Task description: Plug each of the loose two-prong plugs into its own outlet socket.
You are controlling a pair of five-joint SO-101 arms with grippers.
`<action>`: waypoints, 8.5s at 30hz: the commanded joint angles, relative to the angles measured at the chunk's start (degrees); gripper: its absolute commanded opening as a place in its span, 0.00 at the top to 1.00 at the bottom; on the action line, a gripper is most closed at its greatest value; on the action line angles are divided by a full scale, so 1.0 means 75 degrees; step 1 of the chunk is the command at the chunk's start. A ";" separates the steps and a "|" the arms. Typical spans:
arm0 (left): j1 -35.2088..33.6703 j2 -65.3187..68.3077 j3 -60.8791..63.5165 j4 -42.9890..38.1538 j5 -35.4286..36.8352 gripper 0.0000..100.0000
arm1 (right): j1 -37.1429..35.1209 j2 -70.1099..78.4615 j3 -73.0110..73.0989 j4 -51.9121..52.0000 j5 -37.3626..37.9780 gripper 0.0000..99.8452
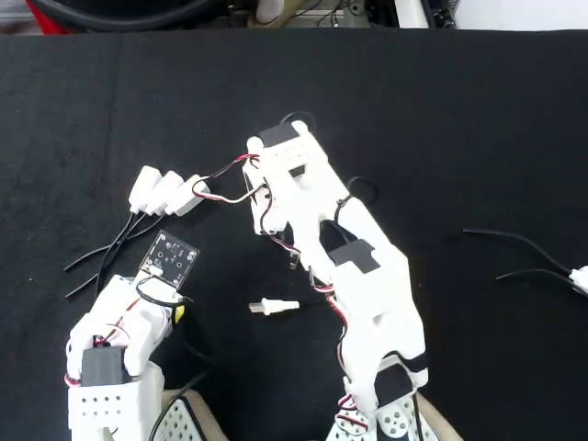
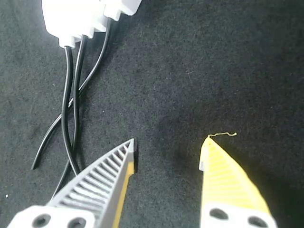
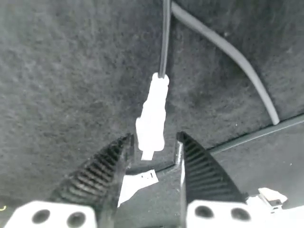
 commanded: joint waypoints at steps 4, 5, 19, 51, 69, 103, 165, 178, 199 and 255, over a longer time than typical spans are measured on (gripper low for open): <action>-0.0064 -0.0035 -0.0053 0.0035 -0.0047 0.77 | -0.0023 0.0498 -0.0428 -0.0035 -0.0035 0.91; -0.0064 -0.0035 -0.0053 0.0035 -0.0047 0.77 | 0.0012 0.0592 -0.0557 -0.0023 -0.0023 0.93; -0.0064 -0.0035 -0.0053 0.0035 -0.0047 0.77 | 0.0141 0.0862 -0.1037 0.0246 0.0199 0.88; -0.0064 -0.0035 0.0018 0.0023 -0.0047 0.77 | 0.0867 0.1190 -0.2362 -0.0012 0.0188 0.89; -0.0064 -0.0035 0.0018 0.0023 -0.0047 0.77 | 0.0856 0.1412 -0.2409 0.0199 0.0258 0.95; -0.0064 -0.0035 0.0018 0.0000 -0.0047 0.77 | 0.0316 -0.3077 0.2151 -0.2180 0.1453 0.99; 0.1741 -0.0059 -0.1858 -0.1641 0.4009 0.77 | -0.3071 -1.3919 1.1247 -0.8158 0.0141 0.99; 0.1659 -0.0047 -0.1776 -0.0656 0.2907 0.78 | -0.1172 -1.1821 1.0251 -0.8111 0.1524 0.99; -0.0615 -0.0047 -0.0053 0.0246 -0.0352 0.78 | 0.0070 -0.6980 0.8246 -0.6799 0.4079 0.99; -0.0627 -0.0047 -0.0053 0.0246 -0.0352 0.77 | 0.0035 -0.6922 0.8527 -0.5978 0.4782 0.94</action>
